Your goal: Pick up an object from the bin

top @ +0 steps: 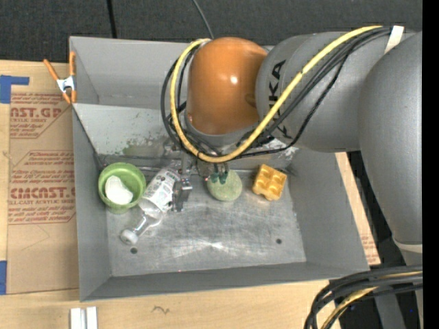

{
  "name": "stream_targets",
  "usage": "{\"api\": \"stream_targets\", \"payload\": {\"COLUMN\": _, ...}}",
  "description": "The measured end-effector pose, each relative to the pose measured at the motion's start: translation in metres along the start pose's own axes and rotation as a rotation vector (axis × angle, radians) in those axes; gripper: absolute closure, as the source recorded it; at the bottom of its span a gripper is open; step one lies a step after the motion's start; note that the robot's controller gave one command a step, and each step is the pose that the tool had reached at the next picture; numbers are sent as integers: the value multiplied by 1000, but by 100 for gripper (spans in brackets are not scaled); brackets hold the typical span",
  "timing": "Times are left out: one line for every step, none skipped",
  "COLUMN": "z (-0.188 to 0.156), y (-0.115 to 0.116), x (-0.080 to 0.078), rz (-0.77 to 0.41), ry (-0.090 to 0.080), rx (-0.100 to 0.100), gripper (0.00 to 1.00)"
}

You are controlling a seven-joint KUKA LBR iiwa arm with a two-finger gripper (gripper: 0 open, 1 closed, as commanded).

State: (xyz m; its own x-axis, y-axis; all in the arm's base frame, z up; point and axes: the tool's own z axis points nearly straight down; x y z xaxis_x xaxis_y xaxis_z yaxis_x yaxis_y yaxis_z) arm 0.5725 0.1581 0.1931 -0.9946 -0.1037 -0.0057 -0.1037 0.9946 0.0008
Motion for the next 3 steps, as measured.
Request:
{"api": "stream_targets", "payload": {"z": 32, "y": -32, "x": -15, "rz": -285, "ry": 4, "rx": 0, "gripper": 0}}
{"api": "stream_targets", "payload": {"z": 46, "y": -26, "x": -17, "rz": -434, "ry": 4, "rx": -1, "gripper": 0}}
{"api": "stream_targets", "payload": {"z": 124, "y": -23, "x": -19, "rz": -418, "ry": 2, "rx": -3, "gripper": 0}}
